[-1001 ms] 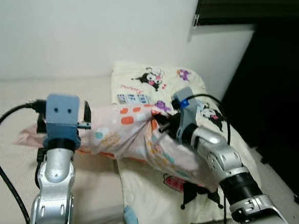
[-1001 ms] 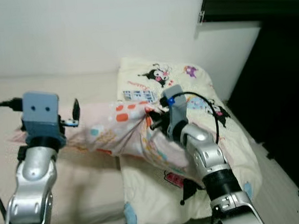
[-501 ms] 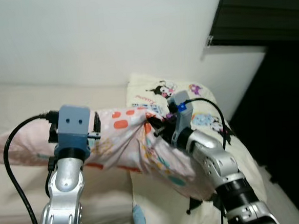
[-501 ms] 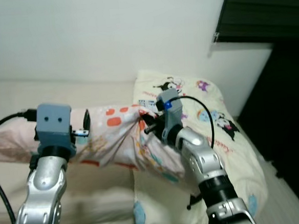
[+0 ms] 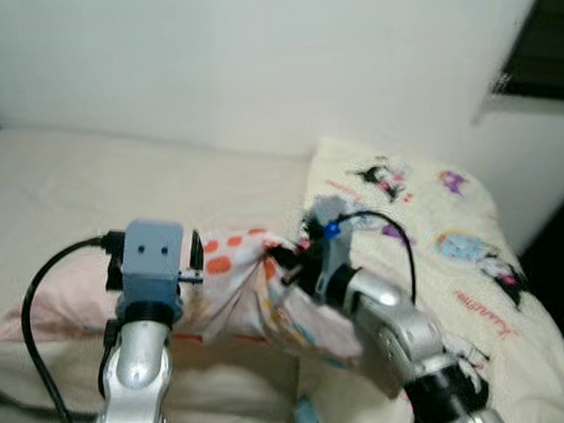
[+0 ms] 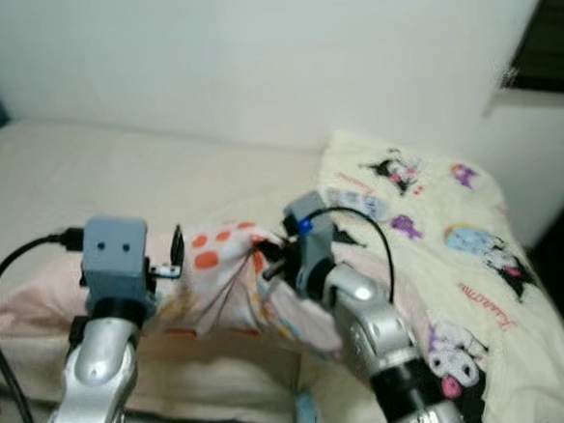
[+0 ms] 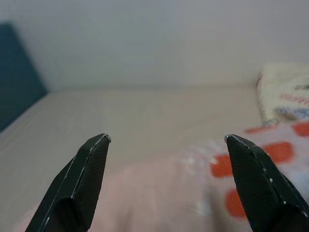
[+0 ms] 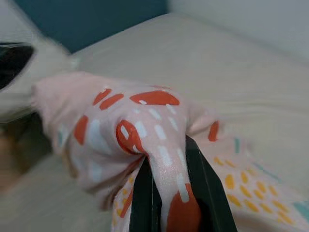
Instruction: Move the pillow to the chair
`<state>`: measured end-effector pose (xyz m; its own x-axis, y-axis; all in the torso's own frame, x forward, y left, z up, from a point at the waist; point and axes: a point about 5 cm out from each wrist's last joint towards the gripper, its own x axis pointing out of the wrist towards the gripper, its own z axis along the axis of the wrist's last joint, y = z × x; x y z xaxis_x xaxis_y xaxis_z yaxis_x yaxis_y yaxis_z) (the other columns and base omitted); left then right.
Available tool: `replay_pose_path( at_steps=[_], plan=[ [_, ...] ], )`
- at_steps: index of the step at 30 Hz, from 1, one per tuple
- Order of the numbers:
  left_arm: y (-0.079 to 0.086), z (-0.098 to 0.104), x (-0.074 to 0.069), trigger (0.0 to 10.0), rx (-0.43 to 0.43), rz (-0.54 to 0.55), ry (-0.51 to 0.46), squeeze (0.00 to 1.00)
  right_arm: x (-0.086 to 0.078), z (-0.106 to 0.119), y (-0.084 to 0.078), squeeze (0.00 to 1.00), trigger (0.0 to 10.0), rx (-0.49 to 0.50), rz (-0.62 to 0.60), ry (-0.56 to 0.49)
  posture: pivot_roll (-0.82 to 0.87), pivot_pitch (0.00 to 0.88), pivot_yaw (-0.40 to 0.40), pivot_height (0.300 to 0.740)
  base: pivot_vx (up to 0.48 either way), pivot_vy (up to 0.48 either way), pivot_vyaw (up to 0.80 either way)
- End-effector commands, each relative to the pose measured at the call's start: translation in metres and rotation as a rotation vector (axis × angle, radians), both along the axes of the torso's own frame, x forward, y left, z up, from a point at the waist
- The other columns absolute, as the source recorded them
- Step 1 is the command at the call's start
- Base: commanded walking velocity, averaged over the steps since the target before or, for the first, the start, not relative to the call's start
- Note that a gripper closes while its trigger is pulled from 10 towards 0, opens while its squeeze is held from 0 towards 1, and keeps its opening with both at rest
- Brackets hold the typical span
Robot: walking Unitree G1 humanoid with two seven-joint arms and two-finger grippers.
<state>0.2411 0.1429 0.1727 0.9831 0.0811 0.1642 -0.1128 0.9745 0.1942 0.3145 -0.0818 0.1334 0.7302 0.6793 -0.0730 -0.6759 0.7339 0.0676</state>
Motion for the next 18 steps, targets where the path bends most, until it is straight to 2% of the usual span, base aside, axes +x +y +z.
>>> replay_pose_path(
  at_steps=[1, 4, 9, 18],
  plan=[
    [-0.004, 0.001, -0.001, 10.0, -0.021, -0.016, -0.004, 0.00, 0.000, 0.024, 0.003, 0.00, 0.0, 0.032, 0.021, -0.119, 0.11, 0.000, -0.114, 0.728, 0.000, 0.000, 0.80],
    [-0.010, -0.005, -0.007, 10.0, -0.025, -0.044, 0.019, 0.00, -0.005, 0.023, 0.003, 0.00, 0.0, 0.006, 0.040, -0.140, 0.13, 0.000, -0.123, 0.728, 0.000, 0.000, 0.80],
    [-0.011, -0.010, -0.014, 10.0, -0.009, -0.073, 0.035, 0.00, -0.010, 0.022, 0.001, 0.00, 0.0, 0.002, 0.042, -0.146, 0.12, 0.000, -0.125, 0.728, 0.000, 0.000, 0.80],
    [-0.008, -0.009, -0.012, 10.0, 0.017, -0.051, 0.009, 0.00, -0.008, 0.021, 0.001, 0.00, 0.0, 0.022, 0.015, -0.134, 0.14, 0.000, -0.121, 0.728, 0.000, 0.000, 0.80]
  ],
)
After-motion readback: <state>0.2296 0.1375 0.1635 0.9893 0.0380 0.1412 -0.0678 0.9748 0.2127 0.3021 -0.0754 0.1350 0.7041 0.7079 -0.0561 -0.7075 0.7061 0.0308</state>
